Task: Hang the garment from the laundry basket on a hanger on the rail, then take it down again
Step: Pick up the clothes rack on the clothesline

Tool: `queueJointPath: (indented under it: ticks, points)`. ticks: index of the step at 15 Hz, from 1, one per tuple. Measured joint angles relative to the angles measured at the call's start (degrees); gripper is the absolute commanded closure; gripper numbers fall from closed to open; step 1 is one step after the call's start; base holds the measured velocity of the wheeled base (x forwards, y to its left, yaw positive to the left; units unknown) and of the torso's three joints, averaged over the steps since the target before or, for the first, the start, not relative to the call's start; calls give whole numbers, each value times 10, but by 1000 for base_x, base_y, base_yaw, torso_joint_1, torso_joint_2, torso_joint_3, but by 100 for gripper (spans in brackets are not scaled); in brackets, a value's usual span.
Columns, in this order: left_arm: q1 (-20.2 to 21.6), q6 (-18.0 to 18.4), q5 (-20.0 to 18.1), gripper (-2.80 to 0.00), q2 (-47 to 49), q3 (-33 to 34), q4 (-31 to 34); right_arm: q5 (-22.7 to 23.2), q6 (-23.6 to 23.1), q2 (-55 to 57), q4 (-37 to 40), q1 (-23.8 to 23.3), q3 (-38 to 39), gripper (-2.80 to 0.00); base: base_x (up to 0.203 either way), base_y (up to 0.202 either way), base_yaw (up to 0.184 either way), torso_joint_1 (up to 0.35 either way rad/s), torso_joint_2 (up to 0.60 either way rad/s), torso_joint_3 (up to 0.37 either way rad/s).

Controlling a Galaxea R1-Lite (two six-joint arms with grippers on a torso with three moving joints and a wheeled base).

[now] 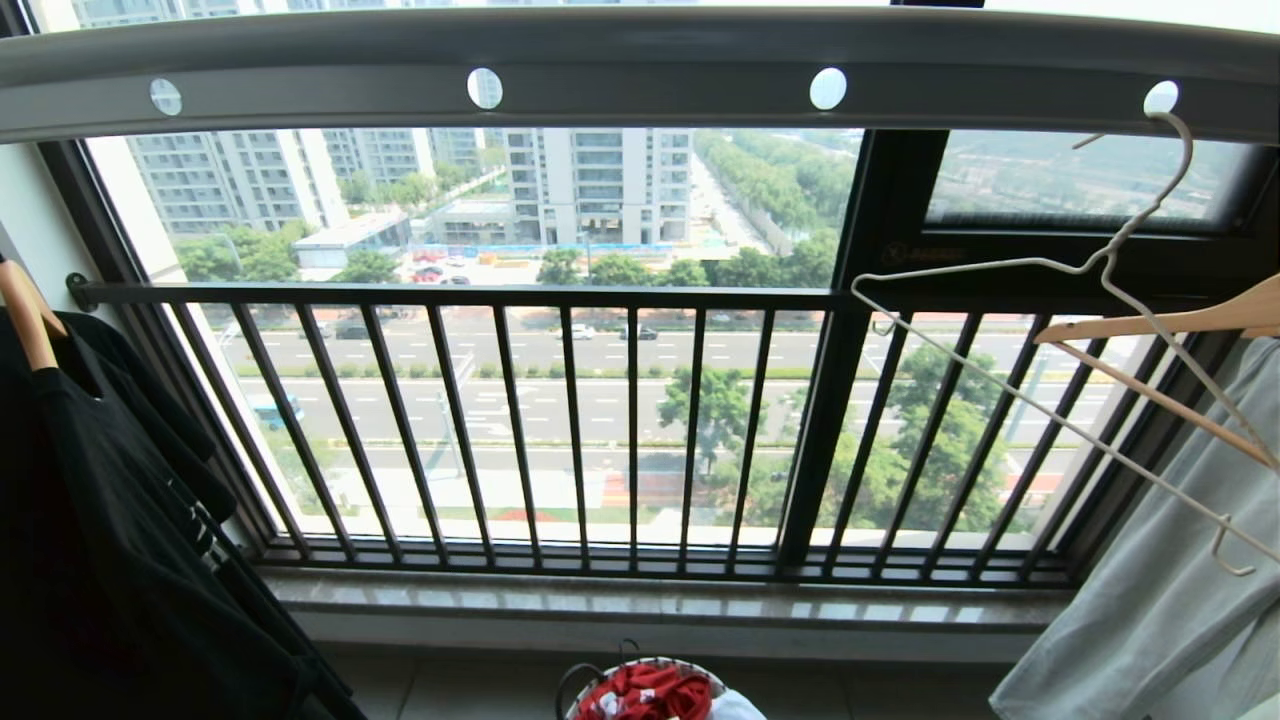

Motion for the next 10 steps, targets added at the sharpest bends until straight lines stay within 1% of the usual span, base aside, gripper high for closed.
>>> queueJointPath:
  ticks: [5,10]
  points:
    - [0,0,0,0,0,0,0,7,-9,0,1,0,0,0,0,0,0,0,0,0]
    - [0,0,0,0,0,0,0,7,-3,0,4,0,-1,0,0,0,0,0,0,0]
